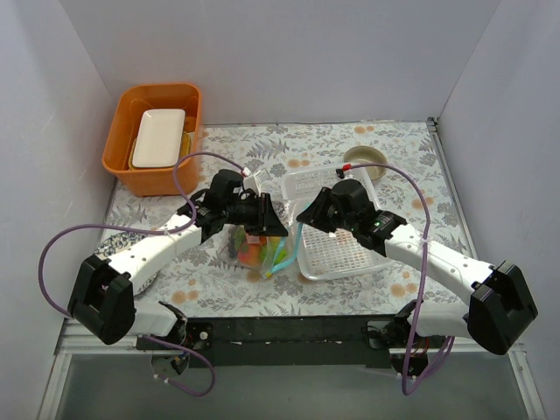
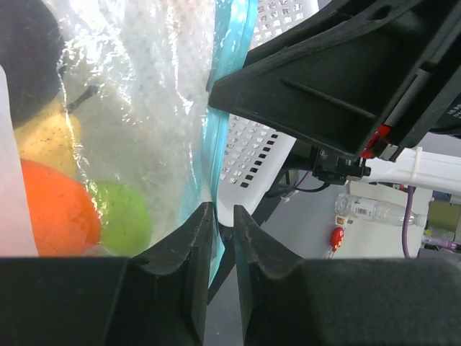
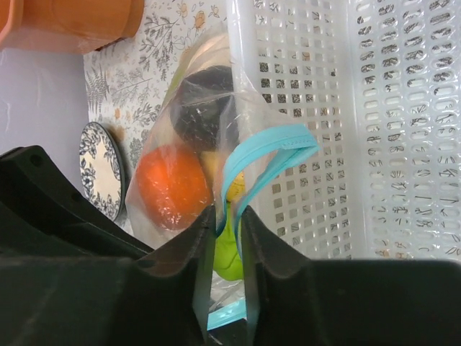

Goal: Place the food in the zip-top bag and seal the zipper
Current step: Zip the zipper food storage bag at the center of the board.

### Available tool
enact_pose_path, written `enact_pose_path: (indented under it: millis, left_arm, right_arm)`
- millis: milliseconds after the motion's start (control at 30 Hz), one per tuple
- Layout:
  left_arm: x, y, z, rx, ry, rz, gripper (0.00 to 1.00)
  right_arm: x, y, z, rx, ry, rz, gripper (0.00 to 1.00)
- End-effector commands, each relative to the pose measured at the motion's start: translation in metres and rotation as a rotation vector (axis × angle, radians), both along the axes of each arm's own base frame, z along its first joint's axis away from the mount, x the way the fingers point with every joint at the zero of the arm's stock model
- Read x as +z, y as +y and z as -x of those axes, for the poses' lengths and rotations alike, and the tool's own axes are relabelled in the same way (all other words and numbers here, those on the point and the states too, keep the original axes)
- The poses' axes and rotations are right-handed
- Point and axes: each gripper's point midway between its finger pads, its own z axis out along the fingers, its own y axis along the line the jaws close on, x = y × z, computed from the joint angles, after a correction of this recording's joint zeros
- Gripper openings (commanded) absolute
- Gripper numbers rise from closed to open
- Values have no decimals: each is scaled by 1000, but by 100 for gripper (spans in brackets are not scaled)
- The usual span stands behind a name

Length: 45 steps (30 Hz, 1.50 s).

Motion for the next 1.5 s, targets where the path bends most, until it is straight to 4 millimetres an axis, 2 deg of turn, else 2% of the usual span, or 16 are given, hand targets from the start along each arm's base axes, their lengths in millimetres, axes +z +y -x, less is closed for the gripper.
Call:
enact_pose_path:
  millis: [0, 33, 167, 233, 300, 400, 433, 500, 533, 600, 800, 833, 900, 1033, 1100, 1467]
  left_arm:
    - [34, -2, 1, -21, -78, 45, 21]
    - [39, -1, 0, -8, -84, 41, 31]
    - [56, 11, -7, 74, -149, 15, 47]
    - [65, 17, -3, 96, -173, 23, 47]
    - [62, 20, 1, 102, -168, 20, 49]
    - [51, 21, 15, 57, -120, 21, 49]
    - [47, 21, 19, 45, -101, 23, 49]
    - [40, 21, 26, 24, -78, 23, 48]
    - [38, 21, 27, 16, -78, 21, 48]
    - [35, 20, 29, 6, -85, 10, 48]
    - [21, 13, 32, -24, -94, -61, 47]
    - [19, 13, 31, -19, -98, -73, 47]
    - [12, 13, 31, -15, -98, -101, 46]
    - [2, 12, 32, -10, -102, -140, 44]
    - [-4, 13, 31, 1, -108, -162, 42]
    - [-4, 7, 31, 5, -162, -197, 21]
  right_arm:
    - [13, 3, -4, -6, -11, -20, 21]
    - [12, 2, -4, -8, -11, -16, 14]
    - [8, -4, -7, -24, -7, 0, 3]
    - [6, -7, -7, -33, -5, 7, 1]
    - [3, -11, -7, -38, -3, 10, 1]
    - [5, -14, -7, -41, -24, -9, 6]
    - [10, -14, -8, -38, -39, -22, 15]
    - [13, -14, -8, -29, -49, -22, 22]
    - [15, -13, -8, -24, -52, -22, 30]
    - [18, -12, -8, -14, -58, -22, 35]
    - [21, -9, -11, 0, -67, -18, 37]
    - [23, -5, -7, 29, -61, -29, 41]
    - [21, -3, -5, 44, -50, -33, 43]
    - [24, 1, -4, 64, -50, -43, 43]
    - [23, 3, -4, 76, -48, -44, 43]
    - [17, 11, 0, 119, -18, -54, 43]
